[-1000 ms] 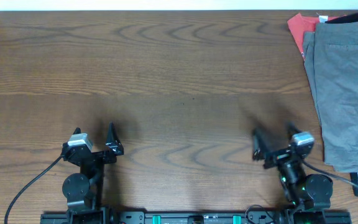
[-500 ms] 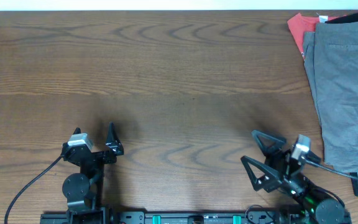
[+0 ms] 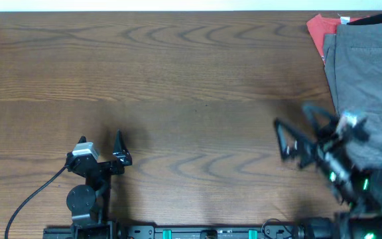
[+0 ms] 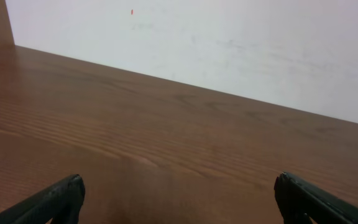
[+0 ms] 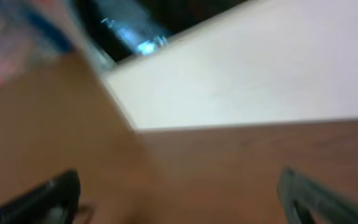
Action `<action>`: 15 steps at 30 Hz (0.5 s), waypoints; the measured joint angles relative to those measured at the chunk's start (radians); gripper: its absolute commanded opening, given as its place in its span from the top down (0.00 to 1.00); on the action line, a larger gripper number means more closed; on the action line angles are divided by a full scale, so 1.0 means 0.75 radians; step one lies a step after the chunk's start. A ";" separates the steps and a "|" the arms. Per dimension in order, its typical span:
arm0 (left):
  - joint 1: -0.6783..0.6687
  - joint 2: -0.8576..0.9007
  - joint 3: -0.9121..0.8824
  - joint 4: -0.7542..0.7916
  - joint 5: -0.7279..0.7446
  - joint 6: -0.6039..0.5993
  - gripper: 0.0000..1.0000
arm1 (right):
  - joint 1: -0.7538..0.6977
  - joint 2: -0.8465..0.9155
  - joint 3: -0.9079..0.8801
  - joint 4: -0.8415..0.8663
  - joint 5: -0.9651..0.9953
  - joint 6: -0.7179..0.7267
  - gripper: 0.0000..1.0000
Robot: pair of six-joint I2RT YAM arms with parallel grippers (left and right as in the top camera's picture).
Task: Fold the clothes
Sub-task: 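Reach the right gripper to the grey shorts on the clothes stack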
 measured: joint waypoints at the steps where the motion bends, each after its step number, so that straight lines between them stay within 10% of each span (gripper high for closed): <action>1: 0.000 -0.001 0.000 0.000 0.000 0.000 0.02 | 0.000 0.096 0.102 -0.086 0.061 -0.068 0.01; 15: 0.000 -0.001 0.001 -0.003 0.001 0.000 0.02 | -0.003 1.333 1.455 -1.176 1.027 -0.503 0.01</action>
